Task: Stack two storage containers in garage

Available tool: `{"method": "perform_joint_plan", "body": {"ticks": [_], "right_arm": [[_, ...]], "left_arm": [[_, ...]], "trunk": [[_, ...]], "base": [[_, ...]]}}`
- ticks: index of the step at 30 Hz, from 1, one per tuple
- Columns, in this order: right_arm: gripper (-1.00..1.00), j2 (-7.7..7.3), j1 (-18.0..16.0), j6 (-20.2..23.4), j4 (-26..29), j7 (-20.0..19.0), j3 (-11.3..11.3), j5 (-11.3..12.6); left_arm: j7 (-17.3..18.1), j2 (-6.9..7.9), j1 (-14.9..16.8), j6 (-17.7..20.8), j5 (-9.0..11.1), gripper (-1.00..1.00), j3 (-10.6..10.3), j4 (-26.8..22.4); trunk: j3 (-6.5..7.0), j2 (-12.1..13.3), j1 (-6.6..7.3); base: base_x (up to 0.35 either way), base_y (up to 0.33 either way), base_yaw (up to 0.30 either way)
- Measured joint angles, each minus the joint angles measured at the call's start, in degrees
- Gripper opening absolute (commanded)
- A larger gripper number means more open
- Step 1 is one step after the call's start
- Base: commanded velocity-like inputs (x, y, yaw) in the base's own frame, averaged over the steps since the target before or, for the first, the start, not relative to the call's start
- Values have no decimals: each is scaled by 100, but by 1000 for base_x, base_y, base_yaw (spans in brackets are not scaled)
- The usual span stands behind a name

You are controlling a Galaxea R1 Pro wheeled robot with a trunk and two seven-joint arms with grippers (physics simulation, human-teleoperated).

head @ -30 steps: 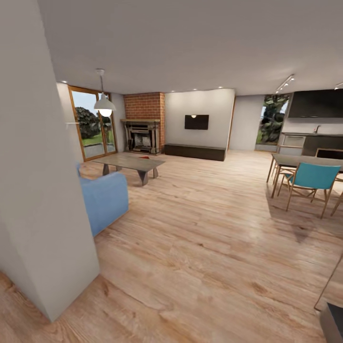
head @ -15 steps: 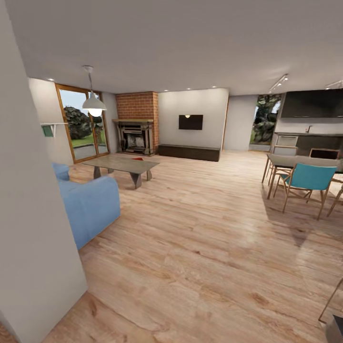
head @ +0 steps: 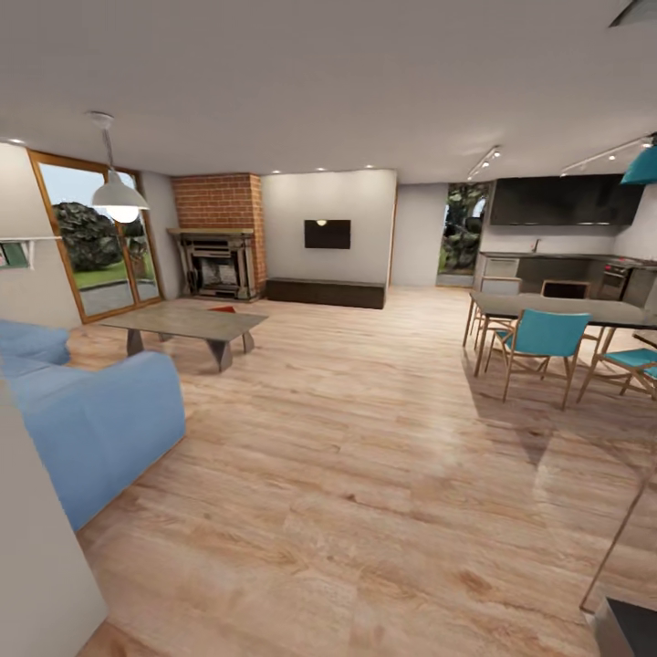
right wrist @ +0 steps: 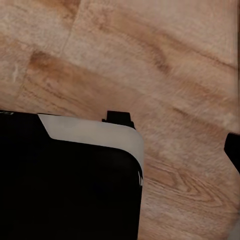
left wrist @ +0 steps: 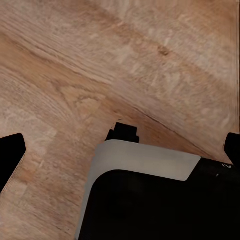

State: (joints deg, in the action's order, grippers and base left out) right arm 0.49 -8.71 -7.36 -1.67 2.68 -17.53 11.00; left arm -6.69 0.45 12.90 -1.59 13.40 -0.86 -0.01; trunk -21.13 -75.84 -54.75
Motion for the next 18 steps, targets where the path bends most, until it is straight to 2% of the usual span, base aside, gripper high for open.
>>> {"method": "perform_joint_plan", "body": {"ticks": [9, 18], "right_arm": [[100, 4, 0, 32, 0, -14, -9, -2], [100, -17, -1, 51, 1, -4, -53, -40]], "left_arm": [[0, 2, 0, 0, 0, 100, 0, 0], [-5, 0, -2, -16, 1, 100, 1, -2]], "trunk": [[0, 0, 0], [0, 0, 0]], "base": [[322, 0, -287], [322, 0, -43]]}}
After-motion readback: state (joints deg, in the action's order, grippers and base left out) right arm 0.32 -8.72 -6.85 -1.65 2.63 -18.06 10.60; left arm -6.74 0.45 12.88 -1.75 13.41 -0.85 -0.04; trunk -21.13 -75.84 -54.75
